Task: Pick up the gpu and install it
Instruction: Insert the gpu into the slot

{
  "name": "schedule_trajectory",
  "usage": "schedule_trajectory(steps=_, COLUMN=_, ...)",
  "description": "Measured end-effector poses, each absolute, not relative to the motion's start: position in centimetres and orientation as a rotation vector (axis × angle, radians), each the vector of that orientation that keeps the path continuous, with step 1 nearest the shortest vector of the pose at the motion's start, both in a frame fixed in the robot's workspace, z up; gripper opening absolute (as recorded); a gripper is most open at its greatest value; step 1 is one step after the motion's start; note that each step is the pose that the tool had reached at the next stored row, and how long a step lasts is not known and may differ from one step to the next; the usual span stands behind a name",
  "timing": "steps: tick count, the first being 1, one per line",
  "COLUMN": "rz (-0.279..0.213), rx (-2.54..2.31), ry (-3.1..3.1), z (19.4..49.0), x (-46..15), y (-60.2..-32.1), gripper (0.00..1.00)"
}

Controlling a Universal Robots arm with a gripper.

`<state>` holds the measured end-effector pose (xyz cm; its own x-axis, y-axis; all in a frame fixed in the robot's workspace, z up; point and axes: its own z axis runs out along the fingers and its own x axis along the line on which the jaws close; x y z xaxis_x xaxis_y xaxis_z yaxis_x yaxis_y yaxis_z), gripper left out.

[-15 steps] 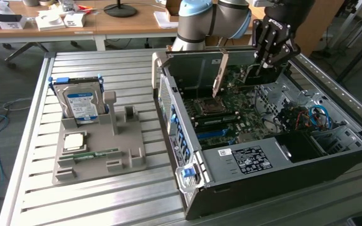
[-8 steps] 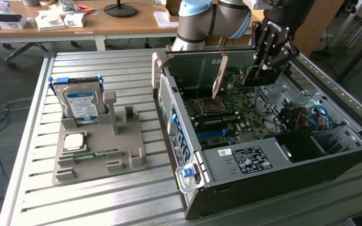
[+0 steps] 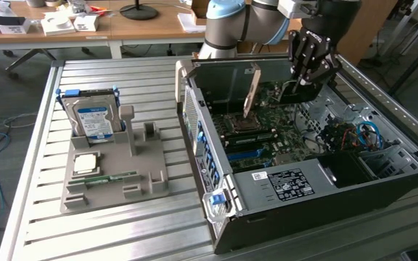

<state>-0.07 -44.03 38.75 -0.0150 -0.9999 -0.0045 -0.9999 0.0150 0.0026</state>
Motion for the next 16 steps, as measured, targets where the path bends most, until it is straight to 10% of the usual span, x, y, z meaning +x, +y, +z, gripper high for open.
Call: schedule_trajectory(steps=16, rz=0.008, rx=-2.198, ry=2.242, z=37.2, x=-0.4, y=-44.0, gripper=0.26)
